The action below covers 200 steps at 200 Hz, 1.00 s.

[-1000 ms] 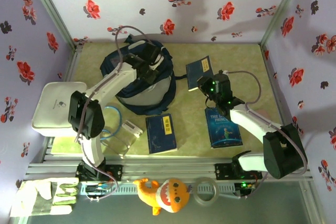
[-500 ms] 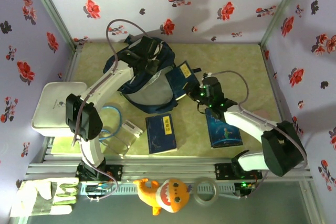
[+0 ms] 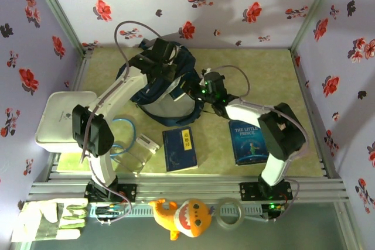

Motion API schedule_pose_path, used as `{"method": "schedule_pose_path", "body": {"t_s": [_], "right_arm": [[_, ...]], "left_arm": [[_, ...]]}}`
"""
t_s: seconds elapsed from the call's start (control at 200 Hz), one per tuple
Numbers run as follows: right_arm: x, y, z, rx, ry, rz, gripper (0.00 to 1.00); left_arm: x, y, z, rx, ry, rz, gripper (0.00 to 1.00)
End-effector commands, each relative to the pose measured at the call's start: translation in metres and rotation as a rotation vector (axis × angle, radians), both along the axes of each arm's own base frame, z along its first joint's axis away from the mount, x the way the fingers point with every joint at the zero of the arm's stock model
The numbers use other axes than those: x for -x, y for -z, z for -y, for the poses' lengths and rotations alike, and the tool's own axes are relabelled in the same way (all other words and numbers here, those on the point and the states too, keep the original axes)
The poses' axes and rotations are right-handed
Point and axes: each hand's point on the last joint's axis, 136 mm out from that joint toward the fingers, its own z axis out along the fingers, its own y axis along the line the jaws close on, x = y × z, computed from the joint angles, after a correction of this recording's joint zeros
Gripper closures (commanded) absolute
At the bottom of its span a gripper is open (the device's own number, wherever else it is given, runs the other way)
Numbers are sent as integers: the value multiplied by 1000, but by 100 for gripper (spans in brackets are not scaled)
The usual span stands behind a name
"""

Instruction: Pack books, pencil case, and school supplies into a backpack

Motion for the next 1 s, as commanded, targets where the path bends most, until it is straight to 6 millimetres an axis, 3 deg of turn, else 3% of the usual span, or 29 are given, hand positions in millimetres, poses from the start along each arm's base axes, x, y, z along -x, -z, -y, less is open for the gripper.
{"method": "schedule_pose_path", "body": {"t_s": [0.0, 0.295, 0.5, 0.8, 0.995], "right_arm": [[-19, -6, -20, -69, 2, -3, 89], [-61, 27, -51, -55, 30, -60, 89], [-80, 48, -68, -31, 28, -88, 88], [-101, 60, -96, -74, -6, -102, 88], [-114, 66, -104, -63, 2, -105, 85]], "left_arm": [[-7, -83, 2, 197, -18, 166, 100], [-7, -91, -4, 252, -26, 154, 100], [-6, -95, -3, 279, -19, 143, 100], [-6, -95, -7, 309, -32, 130, 100], [-6, -93, -7, 324, -37, 120, 100]]}}
